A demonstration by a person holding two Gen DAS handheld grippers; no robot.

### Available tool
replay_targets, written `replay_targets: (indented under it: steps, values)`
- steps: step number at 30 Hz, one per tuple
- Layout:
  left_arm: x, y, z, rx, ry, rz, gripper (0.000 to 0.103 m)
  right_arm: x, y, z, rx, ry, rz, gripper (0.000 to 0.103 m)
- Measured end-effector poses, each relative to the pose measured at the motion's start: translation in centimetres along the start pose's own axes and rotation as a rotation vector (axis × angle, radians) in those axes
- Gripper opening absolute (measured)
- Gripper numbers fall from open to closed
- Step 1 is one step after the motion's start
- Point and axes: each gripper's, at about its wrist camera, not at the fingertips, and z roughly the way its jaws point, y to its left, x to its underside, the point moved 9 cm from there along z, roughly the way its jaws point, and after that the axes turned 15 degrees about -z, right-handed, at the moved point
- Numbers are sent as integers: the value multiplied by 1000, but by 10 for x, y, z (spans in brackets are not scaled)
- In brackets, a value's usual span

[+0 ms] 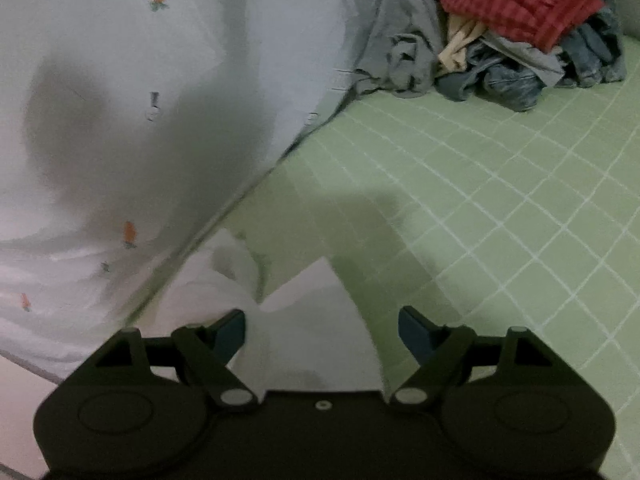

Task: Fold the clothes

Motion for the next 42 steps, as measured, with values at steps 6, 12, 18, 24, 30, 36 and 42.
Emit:
replay_targets:
  steps: [6,12,18,24,30,36,42]
  values:
    - [-14,8,-2,8,-2,8,68,-3,3,-15,-46,-36,21,83]
    - [-27,17,-7,14,5,31,69,-5,6,-29,-35,-52,-10,83]
    - [-44,28,-13,28,13,42,69,-20,3,-63,-29,-136,-32,88]
    - [-61,39,-16,50,22,46,69,-6,-28,-58,132,-76,-16,90]
    - [-80,52,-22,64,13,40,68,60,-18,3,144,134,37,65]
    - [-102,70,-27,36,-16,46,52,79,13,28,69,194,40,65]
    - [-136,100,-32,69,-30,-49,27,87,13,47,57,195,196,49]
